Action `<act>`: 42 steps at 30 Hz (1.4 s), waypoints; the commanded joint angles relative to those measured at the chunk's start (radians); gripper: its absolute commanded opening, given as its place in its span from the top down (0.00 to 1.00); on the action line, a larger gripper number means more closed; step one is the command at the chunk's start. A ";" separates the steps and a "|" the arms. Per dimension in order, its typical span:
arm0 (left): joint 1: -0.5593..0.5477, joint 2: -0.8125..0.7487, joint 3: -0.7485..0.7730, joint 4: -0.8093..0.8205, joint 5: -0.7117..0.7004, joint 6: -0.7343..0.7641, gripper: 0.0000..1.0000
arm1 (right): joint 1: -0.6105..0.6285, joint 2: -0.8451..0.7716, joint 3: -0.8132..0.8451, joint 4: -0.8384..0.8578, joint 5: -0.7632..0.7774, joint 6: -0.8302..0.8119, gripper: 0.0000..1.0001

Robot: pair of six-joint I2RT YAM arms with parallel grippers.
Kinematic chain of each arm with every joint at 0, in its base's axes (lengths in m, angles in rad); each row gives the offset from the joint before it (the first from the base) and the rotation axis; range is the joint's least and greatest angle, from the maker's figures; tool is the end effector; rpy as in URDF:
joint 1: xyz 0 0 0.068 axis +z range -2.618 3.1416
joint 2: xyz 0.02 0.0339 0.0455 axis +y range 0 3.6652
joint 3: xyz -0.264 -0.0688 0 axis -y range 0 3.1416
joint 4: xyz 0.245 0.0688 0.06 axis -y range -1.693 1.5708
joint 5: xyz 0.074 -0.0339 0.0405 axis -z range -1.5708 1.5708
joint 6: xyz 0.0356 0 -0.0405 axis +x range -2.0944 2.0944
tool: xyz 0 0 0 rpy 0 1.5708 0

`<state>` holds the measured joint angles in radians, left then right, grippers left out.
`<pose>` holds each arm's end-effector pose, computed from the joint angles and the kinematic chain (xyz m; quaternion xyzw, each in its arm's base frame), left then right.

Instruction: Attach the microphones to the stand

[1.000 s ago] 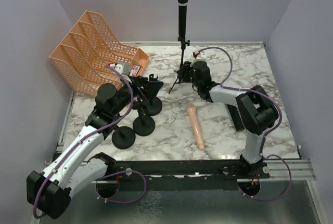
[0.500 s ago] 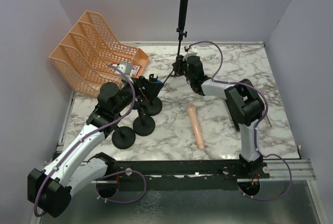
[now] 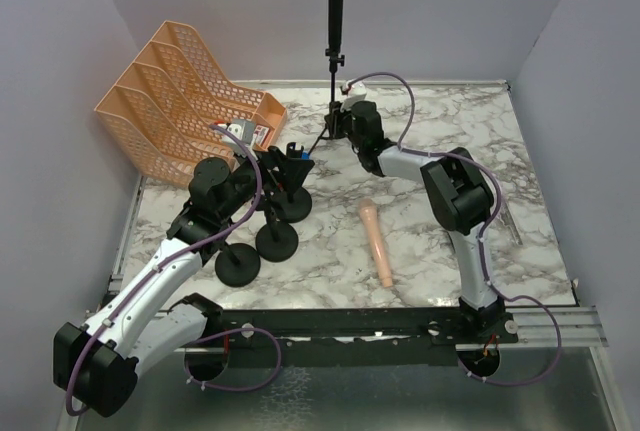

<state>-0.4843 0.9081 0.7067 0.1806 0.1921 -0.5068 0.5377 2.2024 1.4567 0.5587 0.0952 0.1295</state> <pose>0.1903 -0.1078 0.3291 0.0591 0.7118 -0.3915 0.5801 0.4347 0.2553 0.1841 -0.1262 0.7594 0.1741 0.6141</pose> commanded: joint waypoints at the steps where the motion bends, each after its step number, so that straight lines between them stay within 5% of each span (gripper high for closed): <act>1: 0.001 -0.003 0.031 -0.020 -0.026 0.023 0.01 | 0.004 0.068 0.062 -0.065 -0.050 -0.036 0.66; 12: 0.001 -0.017 0.054 -0.050 -0.038 0.046 0.01 | 0.004 -0.066 0.011 -0.095 -0.049 0.054 0.60; 21: 0.001 -0.048 0.082 -0.103 -0.064 0.077 0.01 | 0.004 -0.263 0.011 -0.323 -0.065 0.184 0.35; 34: 0.001 -0.126 0.091 -0.150 -0.079 0.077 0.01 | 0.034 -0.542 -0.184 -0.471 -0.467 0.375 0.34; 42: 0.001 -0.154 0.088 -0.158 -0.089 0.070 0.01 | 0.112 -0.520 -0.225 -0.351 -0.455 0.704 0.33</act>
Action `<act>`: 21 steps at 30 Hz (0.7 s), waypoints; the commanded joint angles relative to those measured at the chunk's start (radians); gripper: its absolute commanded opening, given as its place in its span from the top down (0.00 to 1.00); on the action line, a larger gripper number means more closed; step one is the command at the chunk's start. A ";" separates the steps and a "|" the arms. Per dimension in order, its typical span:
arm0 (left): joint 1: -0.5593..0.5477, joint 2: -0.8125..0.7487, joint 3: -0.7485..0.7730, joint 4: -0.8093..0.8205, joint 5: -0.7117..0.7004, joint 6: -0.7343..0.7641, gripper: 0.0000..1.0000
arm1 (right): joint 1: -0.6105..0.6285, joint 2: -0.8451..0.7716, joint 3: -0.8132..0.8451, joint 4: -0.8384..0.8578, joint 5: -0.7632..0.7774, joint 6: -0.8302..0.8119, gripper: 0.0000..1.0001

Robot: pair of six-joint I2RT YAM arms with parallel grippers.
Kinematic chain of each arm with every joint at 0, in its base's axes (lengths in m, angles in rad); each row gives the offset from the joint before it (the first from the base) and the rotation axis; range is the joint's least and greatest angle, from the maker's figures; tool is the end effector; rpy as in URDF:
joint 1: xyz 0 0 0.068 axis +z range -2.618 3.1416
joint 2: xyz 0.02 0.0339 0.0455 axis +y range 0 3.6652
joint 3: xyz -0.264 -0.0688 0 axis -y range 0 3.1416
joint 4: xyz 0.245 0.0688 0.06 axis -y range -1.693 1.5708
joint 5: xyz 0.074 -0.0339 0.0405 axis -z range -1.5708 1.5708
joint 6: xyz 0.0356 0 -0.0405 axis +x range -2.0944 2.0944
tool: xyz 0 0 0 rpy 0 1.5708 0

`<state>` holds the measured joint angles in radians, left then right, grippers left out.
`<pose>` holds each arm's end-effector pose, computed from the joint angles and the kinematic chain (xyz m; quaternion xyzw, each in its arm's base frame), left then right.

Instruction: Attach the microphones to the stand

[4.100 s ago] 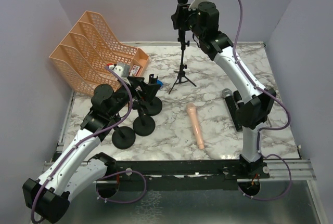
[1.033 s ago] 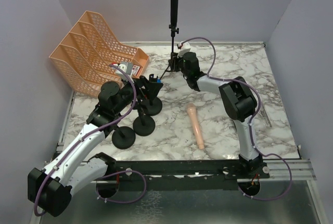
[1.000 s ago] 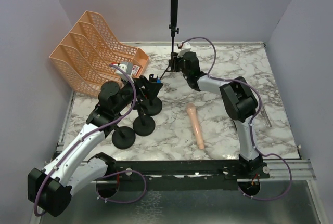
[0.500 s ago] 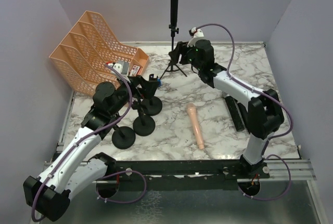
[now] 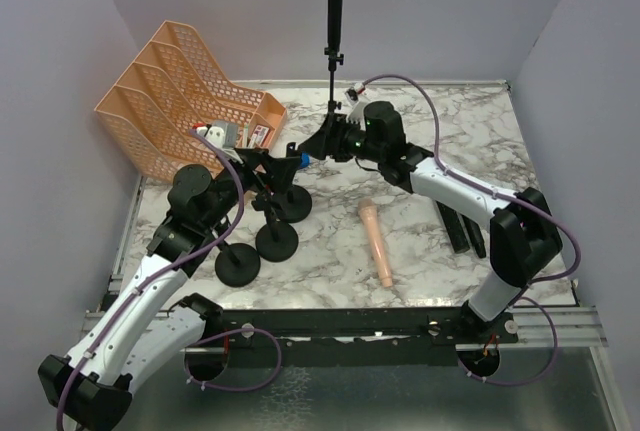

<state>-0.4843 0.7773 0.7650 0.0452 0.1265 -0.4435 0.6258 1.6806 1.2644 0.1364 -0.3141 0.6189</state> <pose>0.1632 -0.0909 0.3592 0.0596 0.6929 -0.3602 0.6217 0.3185 0.2438 0.3020 -0.0968 0.7886 0.4479 0.4100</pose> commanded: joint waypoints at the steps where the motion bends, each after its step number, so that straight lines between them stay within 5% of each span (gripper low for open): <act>1: 0.001 -0.026 0.027 -0.022 -0.024 0.004 0.01 | 0.030 0.014 -0.029 0.077 -0.038 0.238 0.33; 21: 0.001 -0.046 -0.002 -0.039 -0.022 -0.018 0.01 | 0.071 0.183 0.088 0.049 0.010 0.412 0.27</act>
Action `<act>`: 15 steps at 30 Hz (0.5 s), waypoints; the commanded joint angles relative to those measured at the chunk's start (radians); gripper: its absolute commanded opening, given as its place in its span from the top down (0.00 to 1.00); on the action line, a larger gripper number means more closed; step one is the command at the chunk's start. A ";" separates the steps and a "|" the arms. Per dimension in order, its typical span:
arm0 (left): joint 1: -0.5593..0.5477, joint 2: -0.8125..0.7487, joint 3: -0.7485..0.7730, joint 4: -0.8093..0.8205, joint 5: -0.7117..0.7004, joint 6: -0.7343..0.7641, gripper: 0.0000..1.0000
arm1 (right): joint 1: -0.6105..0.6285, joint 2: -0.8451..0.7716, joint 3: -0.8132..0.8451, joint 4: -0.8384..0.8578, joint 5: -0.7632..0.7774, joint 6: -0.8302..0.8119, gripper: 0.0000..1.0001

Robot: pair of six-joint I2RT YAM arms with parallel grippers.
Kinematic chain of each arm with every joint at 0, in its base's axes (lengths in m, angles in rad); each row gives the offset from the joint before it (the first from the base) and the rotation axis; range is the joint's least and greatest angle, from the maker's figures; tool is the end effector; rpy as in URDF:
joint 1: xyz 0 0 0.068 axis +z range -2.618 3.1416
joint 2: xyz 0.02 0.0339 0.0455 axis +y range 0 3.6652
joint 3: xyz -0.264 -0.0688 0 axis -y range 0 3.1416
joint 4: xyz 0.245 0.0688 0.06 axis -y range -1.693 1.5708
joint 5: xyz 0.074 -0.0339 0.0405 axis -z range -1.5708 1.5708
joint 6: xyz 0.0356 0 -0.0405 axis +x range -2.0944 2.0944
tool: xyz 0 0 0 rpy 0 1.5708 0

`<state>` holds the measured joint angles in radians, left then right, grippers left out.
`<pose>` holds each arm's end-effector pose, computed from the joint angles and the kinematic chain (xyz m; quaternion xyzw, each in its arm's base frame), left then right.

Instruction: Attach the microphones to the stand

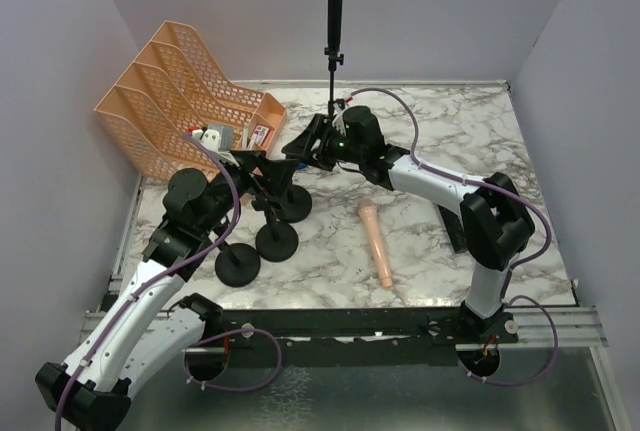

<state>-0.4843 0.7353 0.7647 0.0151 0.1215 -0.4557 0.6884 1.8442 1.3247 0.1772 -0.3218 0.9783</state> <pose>0.1543 -0.0860 0.3626 0.0537 0.6892 -0.3641 0.6241 0.3290 0.2852 0.2620 0.0251 0.8115 0.5091 0.2856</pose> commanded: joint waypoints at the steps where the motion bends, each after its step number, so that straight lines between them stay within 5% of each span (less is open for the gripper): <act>1: 0.001 -0.003 0.000 -0.011 -0.017 -0.004 0.01 | 0.008 0.022 0.029 0.012 0.018 0.064 0.28; 4: 0.001 -0.005 0.004 -0.014 -0.019 0.001 0.01 | 0.008 0.026 0.026 0.041 0.003 0.098 0.31; 9: 0.001 -0.004 0.002 -0.014 -0.016 0.003 0.01 | 0.008 0.011 0.023 0.042 -0.011 0.145 0.51; 15: 0.001 0.007 0.002 -0.014 -0.002 0.016 0.01 | 0.007 -0.082 -0.024 -0.015 0.185 0.093 0.57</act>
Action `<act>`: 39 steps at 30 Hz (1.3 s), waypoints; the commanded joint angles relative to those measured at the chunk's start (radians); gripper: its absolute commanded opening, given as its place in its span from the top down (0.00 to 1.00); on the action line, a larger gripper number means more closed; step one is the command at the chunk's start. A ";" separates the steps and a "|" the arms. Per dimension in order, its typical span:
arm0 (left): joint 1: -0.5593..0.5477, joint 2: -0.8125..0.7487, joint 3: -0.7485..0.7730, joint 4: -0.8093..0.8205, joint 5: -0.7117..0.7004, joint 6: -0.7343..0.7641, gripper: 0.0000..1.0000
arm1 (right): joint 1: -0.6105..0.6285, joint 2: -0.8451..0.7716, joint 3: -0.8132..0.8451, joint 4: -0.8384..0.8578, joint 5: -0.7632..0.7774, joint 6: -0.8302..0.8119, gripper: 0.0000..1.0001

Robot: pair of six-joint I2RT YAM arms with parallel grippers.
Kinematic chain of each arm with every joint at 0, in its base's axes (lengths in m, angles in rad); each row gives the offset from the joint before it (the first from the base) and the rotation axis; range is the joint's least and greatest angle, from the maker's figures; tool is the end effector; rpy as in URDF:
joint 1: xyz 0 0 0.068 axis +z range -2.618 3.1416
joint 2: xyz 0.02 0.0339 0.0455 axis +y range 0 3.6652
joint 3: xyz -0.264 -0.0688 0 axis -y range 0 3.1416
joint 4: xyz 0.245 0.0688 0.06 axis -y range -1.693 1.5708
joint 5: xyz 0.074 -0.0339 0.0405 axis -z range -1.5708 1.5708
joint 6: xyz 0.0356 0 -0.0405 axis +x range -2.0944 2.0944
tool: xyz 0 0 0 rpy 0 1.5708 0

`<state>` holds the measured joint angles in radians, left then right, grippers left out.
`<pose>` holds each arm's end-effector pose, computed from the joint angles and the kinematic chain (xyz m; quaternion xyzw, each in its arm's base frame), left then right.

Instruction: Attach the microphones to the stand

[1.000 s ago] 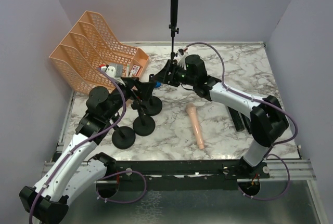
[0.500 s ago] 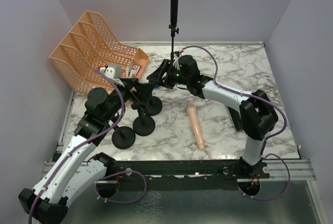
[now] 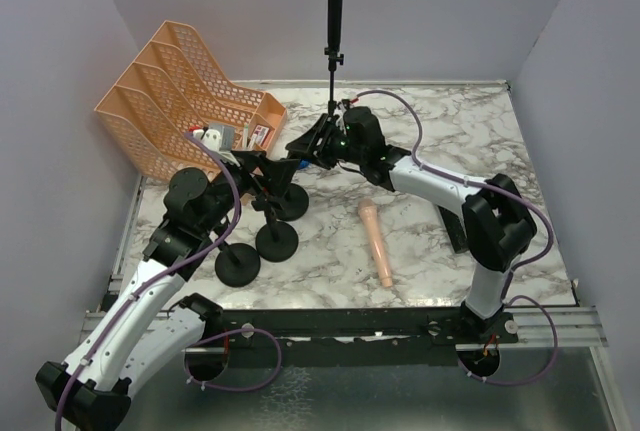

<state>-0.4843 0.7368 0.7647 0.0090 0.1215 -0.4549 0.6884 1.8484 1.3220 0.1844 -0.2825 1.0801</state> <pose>0.1546 -0.0862 0.3617 0.0539 0.6919 -0.3628 0.6218 0.3306 0.2848 0.2599 0.0778 0.8093 0.5143 0.2728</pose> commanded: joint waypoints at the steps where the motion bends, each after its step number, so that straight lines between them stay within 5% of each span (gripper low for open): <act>1: 0.001 0.010 0.003 -0.007 0.003 0.019 0.01 | 0.007 -0.104 -0.026 -0.032 0.177 -0.026 0.57; 13: 0.001 0.055 0.020 -0.017 0.015 0.036 0.01 | -0.056 -0.275 -0.082 -0.207 0.410 -0.134 0.59; 15: 0.001 0.060 0.024 -0.019 0.011 0.040 0.01 | -0.076 -0.294 -0.113 -0.180 0.377 -0.146 0.58; 21: 0.001 0.069 0.029 -0.030 -0.015 0.048 0.01 | -0.084 -0.253 -0.103 -0.069 0.089 -0.243 0.34; 31: 0.002 0.072 0.031 -0.033 -0.022 0.040 0.01 | -0.068 -0.063 -0.021 0.037 -0.142 -0.160 0.08; 37: 0.001 0.068 0.026 -0.036 -0.023 0.039 0.01 | -0.056 0.018 0.028 0.104 -0.222 -0.075 0.06; 39: 0.001 0.066 0.024 -0.035 -0.026 0.041 0.01 | -0.056 0.043 0.056 0.085 -0.235 -0.047 0.18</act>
<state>-0.4843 0.8108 0.7647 -0.0055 0.1181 -0.4217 0.6243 1.8557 1.3102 0.2234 -0.4351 0.9615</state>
